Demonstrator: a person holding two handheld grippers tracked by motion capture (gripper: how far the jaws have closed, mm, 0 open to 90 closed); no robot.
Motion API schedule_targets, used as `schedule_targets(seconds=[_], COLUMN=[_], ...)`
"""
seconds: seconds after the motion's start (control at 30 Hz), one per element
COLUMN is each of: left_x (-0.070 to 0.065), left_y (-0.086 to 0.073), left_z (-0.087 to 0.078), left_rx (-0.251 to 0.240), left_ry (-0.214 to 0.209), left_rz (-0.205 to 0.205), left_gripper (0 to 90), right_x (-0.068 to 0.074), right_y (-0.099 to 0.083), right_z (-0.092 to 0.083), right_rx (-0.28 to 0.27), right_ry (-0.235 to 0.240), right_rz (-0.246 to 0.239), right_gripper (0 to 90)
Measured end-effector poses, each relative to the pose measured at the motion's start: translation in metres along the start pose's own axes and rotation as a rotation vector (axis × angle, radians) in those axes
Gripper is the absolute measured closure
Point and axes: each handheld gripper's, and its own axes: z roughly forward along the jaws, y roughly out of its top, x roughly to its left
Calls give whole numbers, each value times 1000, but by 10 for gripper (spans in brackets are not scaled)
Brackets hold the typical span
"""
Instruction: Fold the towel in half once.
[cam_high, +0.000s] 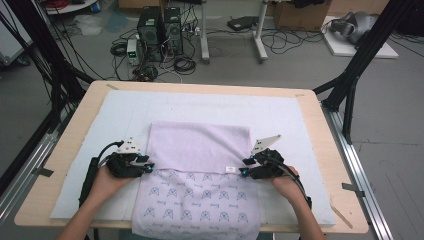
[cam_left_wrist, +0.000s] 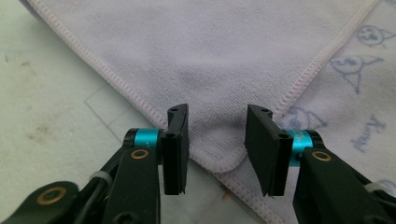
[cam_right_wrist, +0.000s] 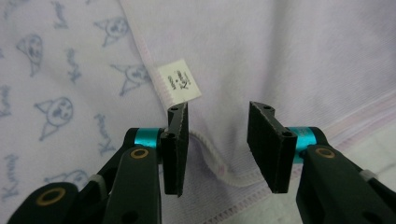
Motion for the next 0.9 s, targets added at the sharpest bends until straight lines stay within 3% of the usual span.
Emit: schedule_targets(seconds=[0.17,0.27,0.43,0.67,0.83,0.9], left_x=[-4,-4,0,1,-12,-20], left_y=[1,1,1,7,9,5], left_z=[1,2,-4,-29,-50,-59], left_rx=[1,-1,-30,-135,-184,-182], left_ry=[-9,-14,-25,-37,-34,-34], left_rz=[37,38,5,-32,5,24], left_gripper=[791,862,879,880,880,880], right_x=[-3,-3,-5,-3,8,17], right_y=[-7,-6,-5,2,8,5], right_z=[4,3,-4,-27,-46,-54], right_rx=[-20,-15,-51,-134,-189,-202], right_ry=[15,5,11,-4,-9,-7], right_rz=[40,31,47,39,2,-19], right_gripper=[629,749,824,831,833,836])
